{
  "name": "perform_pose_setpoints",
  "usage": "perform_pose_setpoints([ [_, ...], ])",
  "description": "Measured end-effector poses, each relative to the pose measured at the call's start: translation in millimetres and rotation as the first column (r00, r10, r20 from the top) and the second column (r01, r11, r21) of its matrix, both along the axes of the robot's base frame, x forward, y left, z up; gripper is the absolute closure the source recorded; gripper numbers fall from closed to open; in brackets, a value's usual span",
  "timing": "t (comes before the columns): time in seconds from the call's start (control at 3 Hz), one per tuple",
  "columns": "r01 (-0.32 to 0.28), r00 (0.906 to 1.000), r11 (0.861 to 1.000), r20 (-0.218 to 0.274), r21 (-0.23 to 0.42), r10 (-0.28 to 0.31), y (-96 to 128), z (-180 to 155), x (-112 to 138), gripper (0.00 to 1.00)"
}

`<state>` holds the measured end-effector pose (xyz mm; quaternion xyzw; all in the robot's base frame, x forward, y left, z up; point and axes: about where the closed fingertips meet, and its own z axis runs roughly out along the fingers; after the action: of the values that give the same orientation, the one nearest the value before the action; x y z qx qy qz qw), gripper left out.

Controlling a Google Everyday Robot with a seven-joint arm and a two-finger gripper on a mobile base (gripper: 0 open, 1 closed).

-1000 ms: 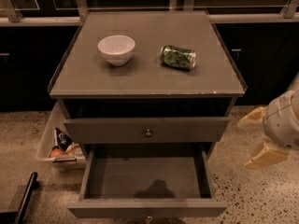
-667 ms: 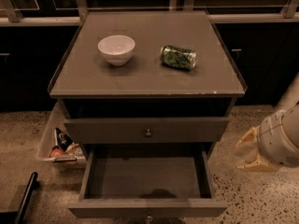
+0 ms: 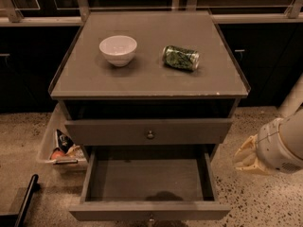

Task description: Close middle drawer

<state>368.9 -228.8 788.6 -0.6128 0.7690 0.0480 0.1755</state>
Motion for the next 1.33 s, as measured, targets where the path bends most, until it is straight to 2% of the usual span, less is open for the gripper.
perform_pose_setpoints([
  [0.33,0.028,0.9991,0.996,-0.035,0.087,-0.025,1,-54,7,1.00],
  [0.67,0.024,0.9997,0.978,-0.003,0.208,-0.024,10,-95,19,1.00],
  [1.0,-0.023,0.9974,0.946,0.071,0.323,0.000,18,-119,29,1.00],
  [1.33,-0.065,0.9935,0.925,0.111,0.374,0.025,19,-136,29,1.00],
])
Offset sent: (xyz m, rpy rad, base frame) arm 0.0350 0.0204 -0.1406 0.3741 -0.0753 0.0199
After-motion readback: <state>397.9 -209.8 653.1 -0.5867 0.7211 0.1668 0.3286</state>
